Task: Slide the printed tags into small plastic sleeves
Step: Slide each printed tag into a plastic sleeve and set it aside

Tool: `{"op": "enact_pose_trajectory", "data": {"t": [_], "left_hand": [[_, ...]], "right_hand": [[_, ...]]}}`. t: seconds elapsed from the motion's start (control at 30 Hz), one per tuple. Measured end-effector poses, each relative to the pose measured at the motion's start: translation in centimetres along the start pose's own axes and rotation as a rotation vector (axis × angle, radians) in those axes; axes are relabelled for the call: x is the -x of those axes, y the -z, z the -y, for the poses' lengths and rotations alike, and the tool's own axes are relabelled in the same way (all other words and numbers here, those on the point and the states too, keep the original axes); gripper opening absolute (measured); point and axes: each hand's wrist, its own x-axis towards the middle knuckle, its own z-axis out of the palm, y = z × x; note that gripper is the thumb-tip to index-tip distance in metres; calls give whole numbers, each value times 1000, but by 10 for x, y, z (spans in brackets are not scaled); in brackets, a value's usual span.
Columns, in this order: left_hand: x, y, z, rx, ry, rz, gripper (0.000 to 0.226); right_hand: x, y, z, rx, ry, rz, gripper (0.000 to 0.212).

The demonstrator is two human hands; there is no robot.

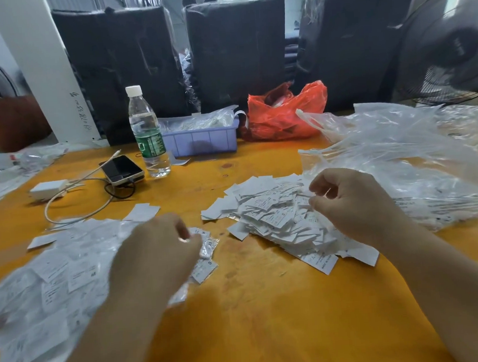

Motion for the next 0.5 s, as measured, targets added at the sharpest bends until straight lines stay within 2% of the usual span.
{"op": "enact_pose_trajectory", "data": {"t": [0.07, 0.17, 0.2, 0.23, 0.27, 0.37, 0.43, 0.5], "left_hand": [[11, -10, -26, 13, -133, 18, 18], [18, -23, -67, 65, -345, 26, 19], [20, -26, -81, 103, -406, 37, 20], [20, -29, -96, 140, -461, 43, 20], [20, -32, -112, 173, -508, 42, 19], [13, -45, -160, 259, -606, 39, 17], [8, -55, -190, 313, -673, 38, 19], [2, -66, -215, 352, -757, 51, 22]], "right_hand": [[-3, 10, -1, 36, 24, -88, 13], [-10, 32, -9, 82, 41, -390, 22], [-12, 40, -16, 119, -3, -431, 25], [-15, 45, -24, 165, -86, -407, 27], [-17, 48, -33, 217, -204, -315, 28], [-23, 43, -53, 330, -480, 38, 21], [-25, 41, -57, 371, -517, 135, 13], [-26, 42, -63, 408, -485, 158, 17]]}}
